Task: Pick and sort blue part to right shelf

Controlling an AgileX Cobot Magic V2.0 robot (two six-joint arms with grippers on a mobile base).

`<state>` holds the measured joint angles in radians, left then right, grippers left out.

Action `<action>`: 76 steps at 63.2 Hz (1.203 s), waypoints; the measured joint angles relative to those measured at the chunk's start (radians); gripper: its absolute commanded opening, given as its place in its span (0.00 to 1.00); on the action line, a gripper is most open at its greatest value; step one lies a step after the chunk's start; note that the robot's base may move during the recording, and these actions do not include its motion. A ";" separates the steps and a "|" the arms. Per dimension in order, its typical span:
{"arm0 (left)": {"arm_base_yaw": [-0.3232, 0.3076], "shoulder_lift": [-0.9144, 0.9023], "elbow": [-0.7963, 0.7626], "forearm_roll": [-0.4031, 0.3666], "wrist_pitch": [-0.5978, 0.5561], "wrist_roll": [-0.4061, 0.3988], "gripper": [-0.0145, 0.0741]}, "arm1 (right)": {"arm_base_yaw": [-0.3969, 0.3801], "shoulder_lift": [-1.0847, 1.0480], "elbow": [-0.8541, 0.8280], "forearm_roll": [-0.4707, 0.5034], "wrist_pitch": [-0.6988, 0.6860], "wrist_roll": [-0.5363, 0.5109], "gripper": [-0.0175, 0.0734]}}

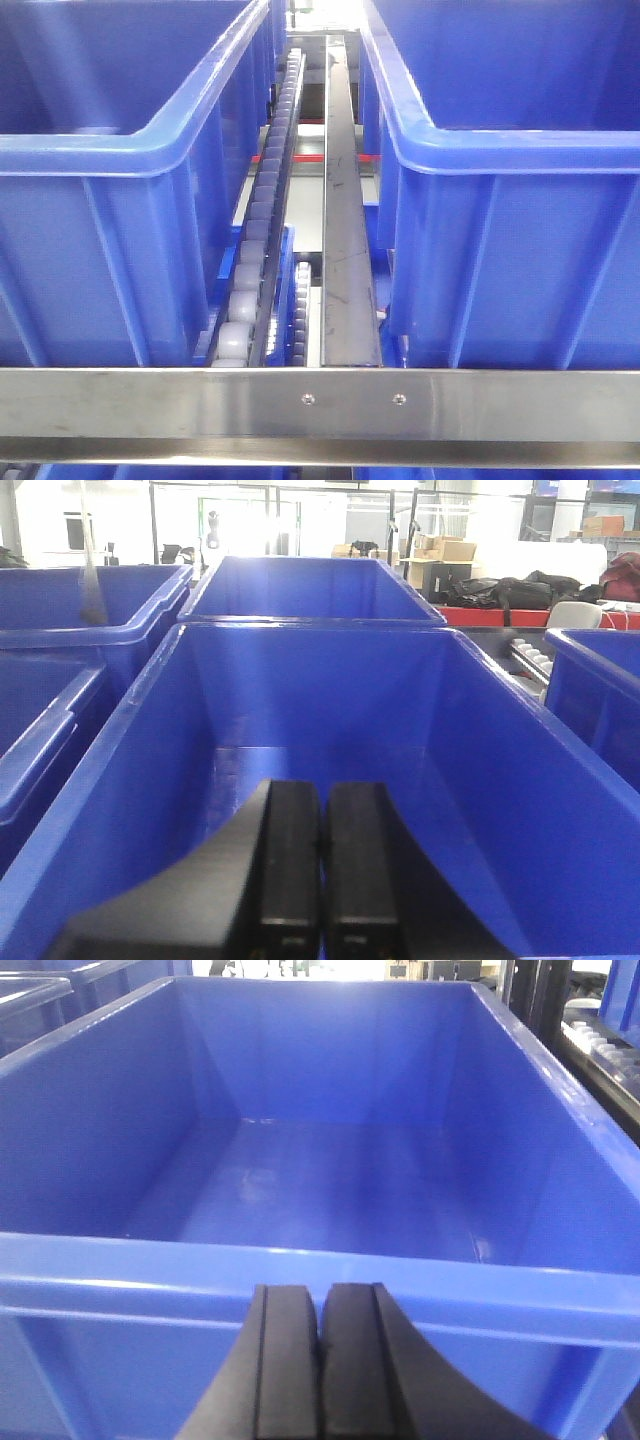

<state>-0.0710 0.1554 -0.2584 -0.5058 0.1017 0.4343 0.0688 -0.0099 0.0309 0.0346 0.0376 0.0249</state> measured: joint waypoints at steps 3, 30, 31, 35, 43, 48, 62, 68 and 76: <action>0.000 0.000 0.000 0.000 0.000 0.000 0.31 | 0.000 0.000 0.000 0.000 -0.006 0.000 0.25; 0.000 0.000 0.000 0.000 0.000 0.000 0.31 | 0.000 0.000 0.000 0.000 -0.014 0.002 0.25; 0.000 0.000 0.000 0.000 0.000 0.000 0.31 | 0.000 0.000 0.000 0.000 -0.014 0.002 0.25; 0.000 0.000 0.000 0.000 0.000 0.000 0.31 | 0.000 0.000 0.000 0.000 -0.014 0.002 0.25; 0.000 0.000 0.000 0.000 0.000 0.000 0.31 | 0.000 0.000 0.000 0.000 -0.014 0.002 0.25; 0.000 0.000 0.000 0.000 0.000 0.000 0.31 | 0.000 0.000 0.000 0.000 -0.014 0.003 0.25; 0.000 0.000 0.000 0.000 0.000 0.000 0.31 | 0.000 0.000 0.000 0.000 -0.014 0.005 0.25; 0.000 0.000 0.003 0.023 -0.005 0.000 0.31 | 0.000 0.000 0.000 0.000 -0.014 0.005 0.25; 0.000 0.000 0.039 0.165 -0.093 -0.027 0.31 | 0.000 0.000 0.000 0.000 -0.014 0.006 0.25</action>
<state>-0.0710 0.1554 -0.2192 -0.3406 0.0088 0.4078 0.0688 -0.0099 0.0309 0.0346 0.0237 0.0305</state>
